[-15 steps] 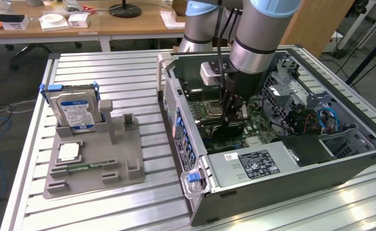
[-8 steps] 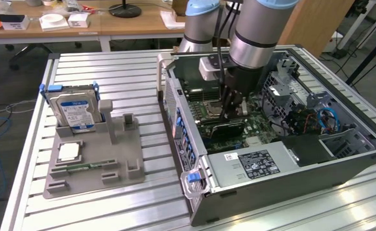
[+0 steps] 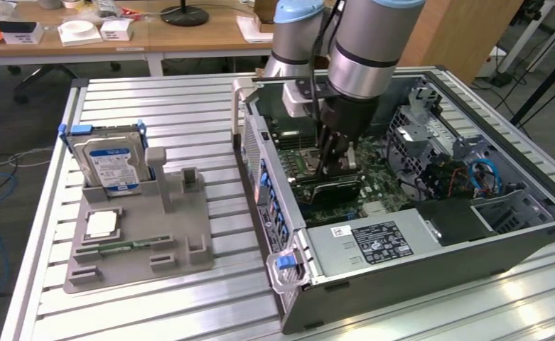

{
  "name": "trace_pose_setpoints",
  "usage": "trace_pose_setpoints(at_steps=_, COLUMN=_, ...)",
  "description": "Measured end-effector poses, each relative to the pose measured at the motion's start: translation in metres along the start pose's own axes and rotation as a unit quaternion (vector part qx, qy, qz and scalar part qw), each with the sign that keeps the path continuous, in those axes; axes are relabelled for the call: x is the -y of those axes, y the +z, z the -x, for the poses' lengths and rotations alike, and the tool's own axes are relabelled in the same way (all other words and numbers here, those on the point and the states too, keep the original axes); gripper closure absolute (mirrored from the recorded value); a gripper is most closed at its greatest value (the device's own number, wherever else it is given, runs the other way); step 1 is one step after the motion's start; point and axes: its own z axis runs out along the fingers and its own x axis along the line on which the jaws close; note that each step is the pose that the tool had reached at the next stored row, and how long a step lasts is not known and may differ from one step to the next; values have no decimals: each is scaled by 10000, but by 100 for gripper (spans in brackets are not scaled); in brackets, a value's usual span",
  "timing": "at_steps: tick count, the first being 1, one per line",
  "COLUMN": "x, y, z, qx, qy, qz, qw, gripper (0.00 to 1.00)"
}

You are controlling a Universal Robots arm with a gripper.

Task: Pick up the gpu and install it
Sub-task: 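Press down on the gpu until it lock into place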

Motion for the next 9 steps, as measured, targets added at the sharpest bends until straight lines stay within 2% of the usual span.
trace_pose_setpoints(at_steps=9, x=-172, y=-40, z=-3, qx=1, qy=0, qz=0, qw=10000, gripper=89)
